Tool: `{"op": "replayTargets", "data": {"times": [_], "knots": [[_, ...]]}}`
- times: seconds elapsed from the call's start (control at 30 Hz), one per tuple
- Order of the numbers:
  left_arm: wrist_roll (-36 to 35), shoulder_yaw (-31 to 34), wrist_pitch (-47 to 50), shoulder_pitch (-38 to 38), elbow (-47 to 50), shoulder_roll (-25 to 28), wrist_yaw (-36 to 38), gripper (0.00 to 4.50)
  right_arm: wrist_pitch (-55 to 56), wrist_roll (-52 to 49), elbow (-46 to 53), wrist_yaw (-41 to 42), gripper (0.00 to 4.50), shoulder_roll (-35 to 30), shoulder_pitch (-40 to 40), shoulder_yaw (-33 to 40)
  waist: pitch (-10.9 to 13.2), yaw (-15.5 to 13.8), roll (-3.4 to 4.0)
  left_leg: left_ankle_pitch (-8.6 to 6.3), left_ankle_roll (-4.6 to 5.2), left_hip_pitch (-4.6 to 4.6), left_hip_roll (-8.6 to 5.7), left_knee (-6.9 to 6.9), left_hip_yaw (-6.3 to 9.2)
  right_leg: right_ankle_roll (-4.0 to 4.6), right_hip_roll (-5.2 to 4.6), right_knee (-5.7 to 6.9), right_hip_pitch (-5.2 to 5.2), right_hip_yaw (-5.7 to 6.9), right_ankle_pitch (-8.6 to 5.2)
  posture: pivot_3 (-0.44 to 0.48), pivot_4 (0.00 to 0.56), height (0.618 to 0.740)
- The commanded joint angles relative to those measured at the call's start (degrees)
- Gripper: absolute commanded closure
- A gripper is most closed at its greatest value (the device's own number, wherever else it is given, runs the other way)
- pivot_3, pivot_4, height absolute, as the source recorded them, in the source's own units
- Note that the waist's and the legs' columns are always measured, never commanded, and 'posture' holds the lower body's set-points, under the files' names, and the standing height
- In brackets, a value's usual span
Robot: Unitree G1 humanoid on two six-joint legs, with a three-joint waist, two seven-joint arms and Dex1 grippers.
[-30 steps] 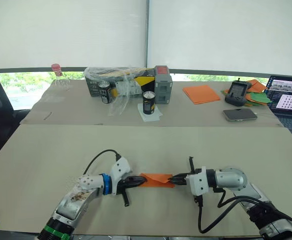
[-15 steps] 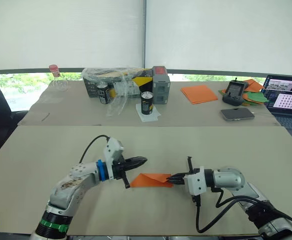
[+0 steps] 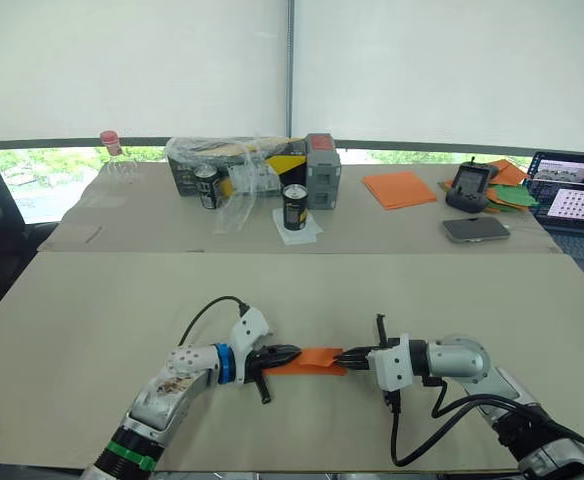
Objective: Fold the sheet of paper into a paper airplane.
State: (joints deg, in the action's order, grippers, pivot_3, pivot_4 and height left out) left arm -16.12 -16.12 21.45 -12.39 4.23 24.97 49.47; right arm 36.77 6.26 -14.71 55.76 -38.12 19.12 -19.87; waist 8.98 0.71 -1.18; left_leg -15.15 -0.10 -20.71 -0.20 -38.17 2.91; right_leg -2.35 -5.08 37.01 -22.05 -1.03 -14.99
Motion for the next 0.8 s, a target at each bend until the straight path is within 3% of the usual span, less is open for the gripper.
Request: {"op": "replayTargets", "data": {"times": [0.03, 0.17, 0.3, 0.47, 0.6, 0.77, 0.8], "knots": [[2.7, -2.2, 0.6, 1.4, -3.1, 0.2, -0.2, 4.50, -4.4, 3.1, 2.8, 3.5, 4.21, -3.4, -2.3, -2.1, -0.1, -0.2, 0.16, 0.00, 0.00, -0.01, -0.03, 0.00, 0.00, 0.00, -0.03, -0.01, 0.00, 0.00, 0.00, 0.000, 0.150, 0.740], [3.4, -2.1, -0.3, 1.0, -4.5, 0.2, -0.2, 4.50, -9.5, -1.1, 9.4, 6.1, 2.93, -7.2, -4.3, -0.2, -0.3, -0.6, 0.16, -0.02, 0.04, -0.03, -0.06, 0.02, 0.02, -0.02, -0.06, -0.12, 0.04, 0.03, -0.01, 0.000, 0.150, 0.740], [3.0, -2.0, -0.4, 0.9, -4.8, 0.2, 0.2, 4.50, -16.7, -3.2, 13.4, 2.7, 1.60, -9.7, -3.2, 6.2, -0.3, -0.7, 0.19, -0.03, 0.05, -0.03, -0.09, 0.03, -0.01, -0.02, -0.08, -0.17, 0.06, 0.02, -0.01, 0.000, 0.150, 0.740], [3.0, -2.0, -0.3, 1.1, -4.5, 0.1, 0.4, 4.50, -34.9, -13.1, 22.1, 0.3, 1.60, -5.3, -2.9, 10.3, -0.3, -0.6, 0.21, -0.03, 0.06, -0.10, -0.04, 0.04, 0.02, -0.02, -0.04, -0.14, -0.02, 0.04, -0.01, 0.000, 0.150, 0.740], [3.0, -2.0, -0.1, 1.2, -4.2, 0.1, 0.6, 4.50, -40.7, -12.7, 24.6, -4.5, 2.67, -0.1, -2.0, 10.4, -0.3, -0.5, 0.22, -0.03, 0.06, -0.13, -0.02, 0.06, 0.04, -0.02, -0.02, -0.13, -0.07, 0.05, -0.01, 0.000, 0.150, 0.740], [3.1, -2.2, 0.0, 1.5, -4.0, 0.4, 0.8, 4.50, -51.5, -10.8, 27.2, -10.5, 4.49, 8.7, -4.1, 5.4, -0.3, -0.4, 0.23, -0.03, 0.06, -0.20, -0.02, 0.08, 0.05, -0.02, -0.01, -0.14, -0.14, 0.06, -0.01, 0.000, 0.150, 0.740], [3.2, -2.4, -0.1, 1.5, -4.0, 0.5, 0.9, 4.50, -52.7, -10.5, 27.2, -11.1, 4.49, 10.0, -4.8, 4.5, -0.3, -0.5, 0.23, -0.03, 0.06, -0.20, -0.02, 0.08, 0.07, -0.02, -0.02, -0.14, -0.14, 0.07, -0.01, 0.000, 0.150, 0.740]]}}
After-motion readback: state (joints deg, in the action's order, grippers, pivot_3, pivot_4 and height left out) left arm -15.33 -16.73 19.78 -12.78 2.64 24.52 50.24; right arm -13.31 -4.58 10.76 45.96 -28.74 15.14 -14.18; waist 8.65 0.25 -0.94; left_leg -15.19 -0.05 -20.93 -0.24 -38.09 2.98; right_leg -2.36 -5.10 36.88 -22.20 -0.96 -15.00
